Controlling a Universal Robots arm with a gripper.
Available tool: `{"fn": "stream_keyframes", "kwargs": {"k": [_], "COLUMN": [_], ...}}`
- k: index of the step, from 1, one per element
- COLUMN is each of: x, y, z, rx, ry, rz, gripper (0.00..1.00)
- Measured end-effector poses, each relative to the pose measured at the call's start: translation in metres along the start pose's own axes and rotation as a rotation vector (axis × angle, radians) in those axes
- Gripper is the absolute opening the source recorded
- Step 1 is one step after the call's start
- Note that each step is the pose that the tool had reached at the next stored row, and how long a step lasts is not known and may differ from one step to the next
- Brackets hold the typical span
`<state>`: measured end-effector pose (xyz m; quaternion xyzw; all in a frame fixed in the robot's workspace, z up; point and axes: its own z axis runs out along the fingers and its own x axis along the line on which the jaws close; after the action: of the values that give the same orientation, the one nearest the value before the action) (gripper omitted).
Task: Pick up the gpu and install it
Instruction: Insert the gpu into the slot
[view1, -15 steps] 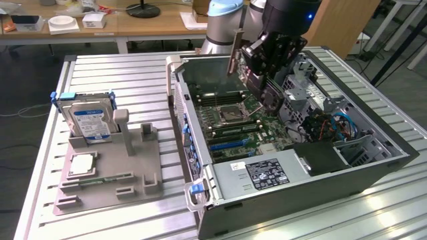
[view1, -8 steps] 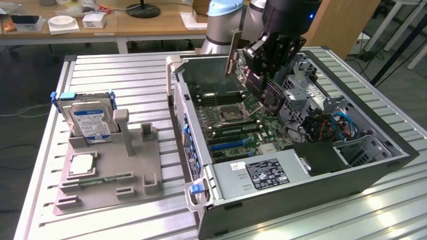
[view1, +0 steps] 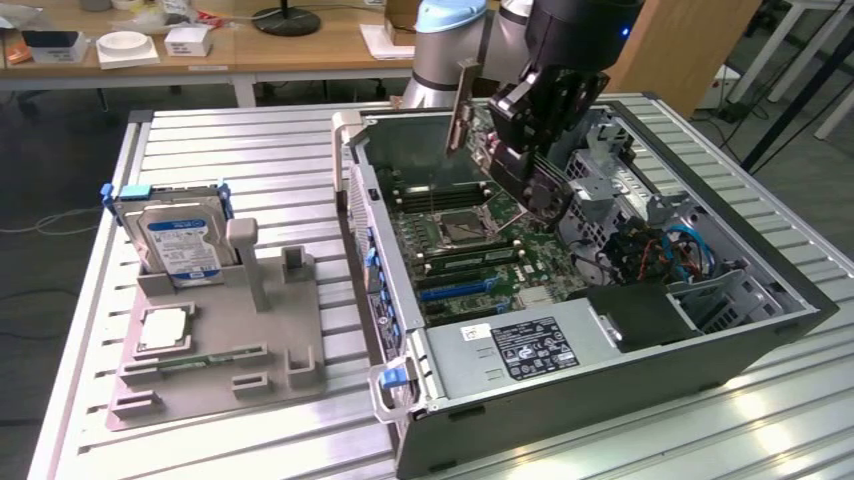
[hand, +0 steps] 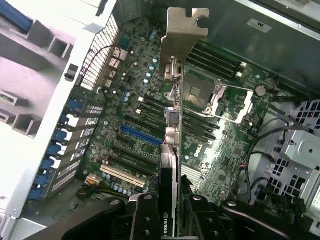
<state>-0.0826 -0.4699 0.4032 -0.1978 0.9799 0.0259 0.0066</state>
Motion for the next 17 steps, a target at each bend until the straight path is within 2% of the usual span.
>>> {"fn": "stream_keyframes", "kwargs": {"k": [17], "x": [-0.001], "y": [-0.0005], "z": [0.0002], "rx": [-0.0034], "ry": [0.007], "rz": [-0.145], "gripper": [0.26]}}
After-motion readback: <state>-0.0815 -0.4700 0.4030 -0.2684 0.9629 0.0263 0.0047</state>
